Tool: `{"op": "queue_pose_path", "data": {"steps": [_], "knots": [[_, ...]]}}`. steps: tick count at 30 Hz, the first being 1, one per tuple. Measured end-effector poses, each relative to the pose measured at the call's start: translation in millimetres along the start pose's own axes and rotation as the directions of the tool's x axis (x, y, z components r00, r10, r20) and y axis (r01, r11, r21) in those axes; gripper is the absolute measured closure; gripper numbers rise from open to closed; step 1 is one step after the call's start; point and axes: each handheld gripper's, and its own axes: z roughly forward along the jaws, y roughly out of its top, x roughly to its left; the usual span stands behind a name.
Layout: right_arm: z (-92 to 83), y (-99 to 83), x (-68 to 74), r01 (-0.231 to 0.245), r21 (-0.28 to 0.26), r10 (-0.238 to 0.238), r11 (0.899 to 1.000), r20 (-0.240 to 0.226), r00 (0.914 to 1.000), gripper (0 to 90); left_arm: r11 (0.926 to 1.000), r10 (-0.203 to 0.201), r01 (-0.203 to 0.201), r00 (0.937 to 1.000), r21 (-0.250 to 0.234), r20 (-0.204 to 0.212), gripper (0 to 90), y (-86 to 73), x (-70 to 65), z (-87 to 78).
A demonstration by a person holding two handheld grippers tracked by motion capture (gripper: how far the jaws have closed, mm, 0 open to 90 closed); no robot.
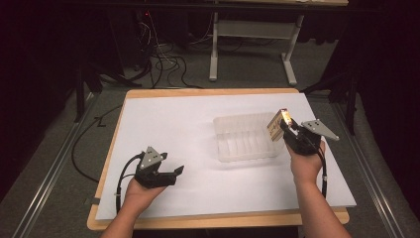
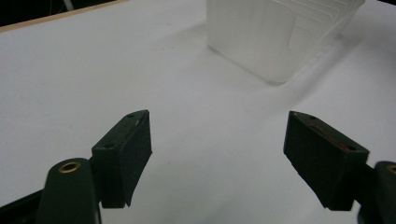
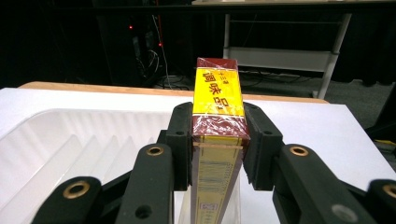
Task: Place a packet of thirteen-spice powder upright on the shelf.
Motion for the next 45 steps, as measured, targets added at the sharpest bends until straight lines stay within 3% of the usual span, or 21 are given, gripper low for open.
{"op": "queue_pose_path", "data": {"steps": [24, 45], "knots": [[12.5, -20.3, 0.7, 0.003, 0.071, -0.004, 0.998, 0.015, 0.9999, 68.0, 0.9996, 0.016, -0.016, 0.9998, 0.025, 0.014, 23.8, -0.5, -1.1, 2.6], [21.3, -23.9, 3.7, 0.02, 0.074, -0.021, 0.997, 0.011, 0.9997, 67.3, 0.9995, 0.016, -0.017, 0.9997, 0.026, 0.016, 23.7, -0.4, -0.7, 2.4]]}}
